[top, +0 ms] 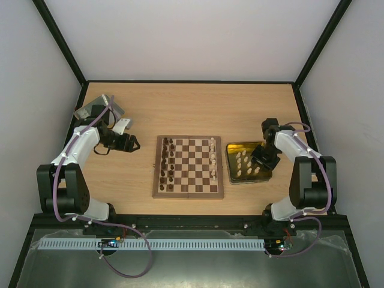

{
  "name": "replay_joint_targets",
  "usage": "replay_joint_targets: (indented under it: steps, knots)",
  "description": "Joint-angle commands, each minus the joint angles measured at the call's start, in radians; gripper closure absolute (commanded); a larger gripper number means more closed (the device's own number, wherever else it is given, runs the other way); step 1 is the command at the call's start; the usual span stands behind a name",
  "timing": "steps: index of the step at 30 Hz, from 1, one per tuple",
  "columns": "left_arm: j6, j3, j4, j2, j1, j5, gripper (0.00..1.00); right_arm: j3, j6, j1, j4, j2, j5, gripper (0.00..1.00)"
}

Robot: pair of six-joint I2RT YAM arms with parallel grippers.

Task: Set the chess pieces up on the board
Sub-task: Pick up the chess piece from the storage box.

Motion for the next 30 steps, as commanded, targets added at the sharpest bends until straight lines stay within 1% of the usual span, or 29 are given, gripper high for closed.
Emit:
replay_joint_targets:
  steps: [1,9,11,12,15,17,23,30]
  knots:
    - [-0.006,-0.010,0.000,0.007,-0.004,0.012,0.25,-0.015,-0.009,-0.008,0.020,0.013,0.011,0.67]
    - [-0.006,-0.010,0.001,0.013,-0.005,0.013,0.24,-0.033,-0.016,-0.020,0.041,0.031,0.017,0.70]
    - [-0.006,-0.011,0.001,0.014,-0.004,0.013,0.25,-0.035,-0.019,-0.021,0.040,0.034,0.017,0.72]
    - [-0.006,-0.012,0.001,0.014,-0.004,0.013,0.25,-0.035,-0.021,-0.022,0.041,0.033,0.018,0.74]
    - [-0.005,-0.012,0.001,0.016,-0.004,0.013,0.24,-0.036,-0.020,-0.022,0.041,0.033,0.018,0.87]
    - [-0.006,-0.012,0.001,0.015,-0.004,0.014,0.25,-0.036,-0.022,-0.022,0.040,0.033,0.018,0.91]
    - [-0.006,-0.012,0.001,0.017,-0.005,0.015,0.25,-0.030,-0.022,-0.022,0.028,0.027,0.037,0.93]
    - [-0.003,-0.013,0.001,0.022,-0.005,0.022,0.25,0.012,-0.042,-0.009,-0.039,-0.030,0.128,0.93]
